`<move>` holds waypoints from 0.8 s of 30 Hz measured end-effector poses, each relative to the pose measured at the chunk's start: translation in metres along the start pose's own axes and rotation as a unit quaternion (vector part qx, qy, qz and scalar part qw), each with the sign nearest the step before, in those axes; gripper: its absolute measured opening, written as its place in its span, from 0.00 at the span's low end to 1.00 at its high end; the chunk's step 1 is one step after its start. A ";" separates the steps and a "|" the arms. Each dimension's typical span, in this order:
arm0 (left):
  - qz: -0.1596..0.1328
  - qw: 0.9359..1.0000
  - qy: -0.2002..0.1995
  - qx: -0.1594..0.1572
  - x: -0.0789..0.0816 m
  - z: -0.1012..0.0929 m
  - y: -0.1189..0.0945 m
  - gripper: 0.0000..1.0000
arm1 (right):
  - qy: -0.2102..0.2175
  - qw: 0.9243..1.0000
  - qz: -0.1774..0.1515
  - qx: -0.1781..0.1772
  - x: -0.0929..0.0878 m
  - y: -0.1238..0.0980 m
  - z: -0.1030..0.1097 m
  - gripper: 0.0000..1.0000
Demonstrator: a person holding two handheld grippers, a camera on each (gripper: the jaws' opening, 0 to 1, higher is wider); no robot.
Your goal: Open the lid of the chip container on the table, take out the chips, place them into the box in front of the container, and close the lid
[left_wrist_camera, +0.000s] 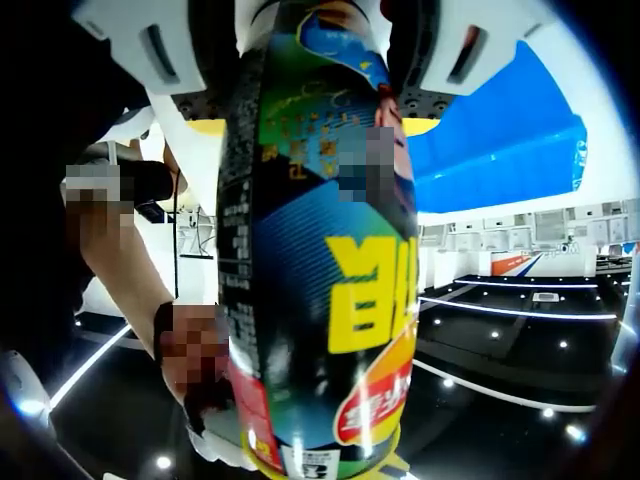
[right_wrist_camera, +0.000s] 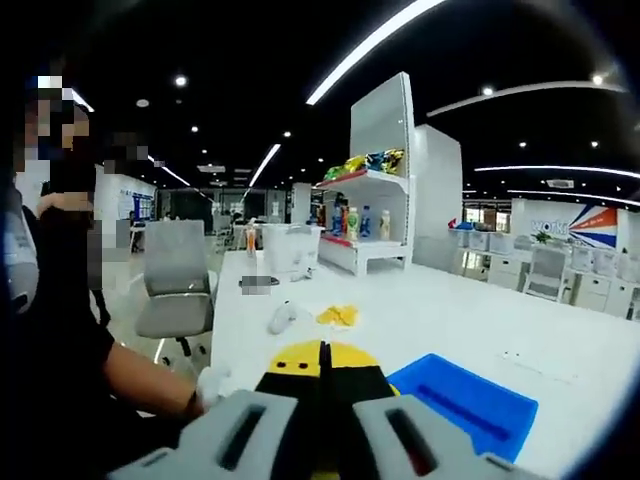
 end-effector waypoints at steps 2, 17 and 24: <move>0.000 1.000 -0.001 0.001 0.000 0.000 0.000 0.59 | 0.007 1.000 -0.010 0.003 -0.001 0.000 -0.001 0.00; 0.002 1.000 0.005 0.003 0.000 0.000 0.000 0.60 | 0.006 0.999 -0.042 -0.019 0.001 -0.002 0.001 0.01; 0.018 1.000 0.007 0.009 -0.001 0.003 -0.006 0.59 | -0.007 0.998 -0.060 -0.019 0.004 -0.008 -0.001 0.17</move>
Point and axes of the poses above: the point that each gripper's makers call its tool centre point, and the gripper's own axes: y roughly forward along the fingers, z roughly to its left, x roughly out of its top, the point moved 3 cm from there along -y, roughly backward along the fingers, and after that the axes turned 5 degrees about -y, right-handed, at the moved point
